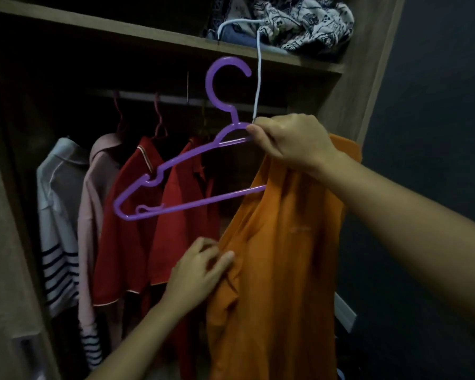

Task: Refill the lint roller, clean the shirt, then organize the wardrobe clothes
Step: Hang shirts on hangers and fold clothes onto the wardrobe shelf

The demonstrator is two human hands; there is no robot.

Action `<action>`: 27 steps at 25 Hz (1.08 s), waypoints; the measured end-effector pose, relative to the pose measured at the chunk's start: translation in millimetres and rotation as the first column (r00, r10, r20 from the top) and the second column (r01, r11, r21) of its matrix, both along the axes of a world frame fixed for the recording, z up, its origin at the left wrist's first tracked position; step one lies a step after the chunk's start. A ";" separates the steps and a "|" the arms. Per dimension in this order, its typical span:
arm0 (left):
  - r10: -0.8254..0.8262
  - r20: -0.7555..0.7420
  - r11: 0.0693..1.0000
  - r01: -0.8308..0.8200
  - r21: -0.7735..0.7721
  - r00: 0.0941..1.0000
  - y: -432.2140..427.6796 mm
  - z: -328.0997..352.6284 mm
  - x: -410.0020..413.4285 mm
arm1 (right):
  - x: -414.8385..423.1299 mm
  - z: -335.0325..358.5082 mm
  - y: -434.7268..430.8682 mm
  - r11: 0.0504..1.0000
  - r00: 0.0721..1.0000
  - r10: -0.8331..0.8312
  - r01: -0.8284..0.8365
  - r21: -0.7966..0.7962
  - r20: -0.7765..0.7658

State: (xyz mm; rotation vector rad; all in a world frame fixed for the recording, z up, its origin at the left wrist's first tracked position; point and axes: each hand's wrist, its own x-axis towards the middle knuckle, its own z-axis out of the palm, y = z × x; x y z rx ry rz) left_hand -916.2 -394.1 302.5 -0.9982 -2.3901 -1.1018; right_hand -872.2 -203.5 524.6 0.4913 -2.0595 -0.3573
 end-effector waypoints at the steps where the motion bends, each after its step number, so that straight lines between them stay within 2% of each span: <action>1: -0.062 -0.032 0.998 0.062 0.027 0.998 -14.5 -6.7 -11.4 | 6.6 2.6 12.3 1.000 1.000 -0.021 0.020 0.008 0.023; 4: -0.137 -0.125 0.991 0.137 -0.006 0.983 -60.6 -4.1 -34.6 | 22.6 -3.0 46.8 0.987 0.990 -0.102 0.090 0.132 0.092; 7: -0.150 -0.124 0.986 0.158 0.055 0.981 -71.8 23.9 -42.2 | 23.5 -22.3 51.3 0.968 0.973 -0.156 0.116 0.220 0.172; 9: -0.133 -0.151 0.987 0.144 0.069 0.980 -60.6 47.9 -33.5 | 20.0 -34.6 43.3 0.987 0.973 -0.127 0.103 0.127 0.192; 13: -0.009 -0.222 0.994 0.032 0.102 0.975 -40.8 79.2 -18.1 | 21.7 -50.5 37.9 0.979 0.969 -0.030 0.077 -0.186 0.245; 16: 0.040 -0.308 0.999 -0.040 0.007 0.951 -35.2 91.7 -15.4 | 23.5 -62.9 31.3 0.976 0.957 0.033 0.032 -0.217 0.288; 18: 0.062 -0.338 0.998 -0.063 0.007 0.939 -38.4 101.2 -20.1 | 21.4 -70.5 34.5 0.969 0.955 0.049 0.026 -0.246 0.294; 23: 0.160 -0.307 0.985 -0.174 -0.019 0.938 -51.8 123.5 -22.0 | 18.7 -82.9 68.1 0.834 0.938 -0.061 0.235 -0.499 0.341; 25: 0.232 -0.267 0.968 -0.249 -0.033 0.935 -44.8 123.2 -16.7 | 13.4 -88.1 53.8 0.827 0.973 -0.031 0.153 -0.540 0.228; 27: 0.316 -0.235 0.943 -0.332 -0.031 0.919 -31.2 122.7 -10.7 | 3.6 -93.2 28.4 0.784 0.962 0.118 0.061 -0.617 0.244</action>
